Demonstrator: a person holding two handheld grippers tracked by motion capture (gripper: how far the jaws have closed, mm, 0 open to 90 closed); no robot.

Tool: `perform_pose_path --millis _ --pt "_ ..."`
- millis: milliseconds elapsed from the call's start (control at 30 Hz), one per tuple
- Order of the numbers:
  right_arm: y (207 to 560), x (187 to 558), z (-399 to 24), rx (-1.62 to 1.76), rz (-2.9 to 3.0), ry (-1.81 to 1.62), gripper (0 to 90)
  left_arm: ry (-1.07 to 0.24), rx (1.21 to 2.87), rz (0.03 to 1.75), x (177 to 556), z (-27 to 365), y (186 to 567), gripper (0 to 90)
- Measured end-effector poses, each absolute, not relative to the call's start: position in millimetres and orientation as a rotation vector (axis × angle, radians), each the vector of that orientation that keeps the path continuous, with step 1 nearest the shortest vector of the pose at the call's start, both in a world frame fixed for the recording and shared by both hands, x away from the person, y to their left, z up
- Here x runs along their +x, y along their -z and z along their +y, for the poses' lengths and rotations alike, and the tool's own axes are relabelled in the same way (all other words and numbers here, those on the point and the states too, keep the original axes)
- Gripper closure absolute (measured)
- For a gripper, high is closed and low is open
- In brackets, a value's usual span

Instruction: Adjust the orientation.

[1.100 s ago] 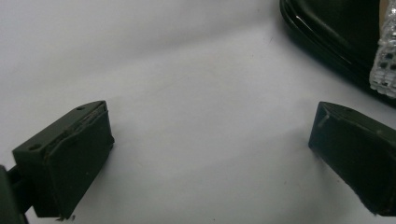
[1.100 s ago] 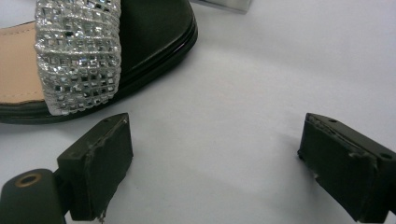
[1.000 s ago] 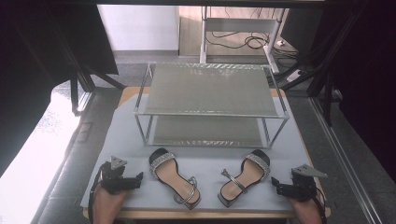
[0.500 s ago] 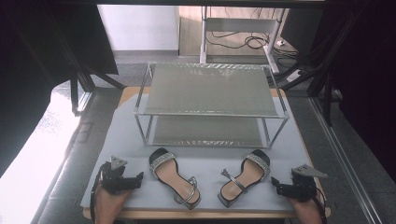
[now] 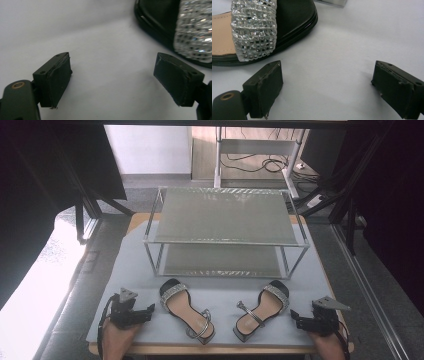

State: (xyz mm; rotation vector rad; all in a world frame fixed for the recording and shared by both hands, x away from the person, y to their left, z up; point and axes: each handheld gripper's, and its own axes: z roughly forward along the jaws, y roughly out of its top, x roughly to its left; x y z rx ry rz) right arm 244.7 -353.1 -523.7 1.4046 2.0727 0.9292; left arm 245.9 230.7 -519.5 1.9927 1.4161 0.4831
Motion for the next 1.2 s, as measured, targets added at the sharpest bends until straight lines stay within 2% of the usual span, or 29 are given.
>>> perform_pose_path --millis 433,900,1133,1200 --pt "524 244 -353 1.403 2.072 -0.930 9.6 -0.466 1.946 1.336 224 222 497 25.5" --pt "524 244 -353 1.404 2.070 -0.930 9.6 -0.362 1.967 1.287 236 190 501 48.2" --pt "524 244 -353 1.403 2.070 -0.930 9.6 -0.293 1.962 1.309 246 183 507 55.7" --pt "524 244 -353 1.404 2.070 -0.930 9.6 -0.299 1.974 1.304 248 184 505 62.4"
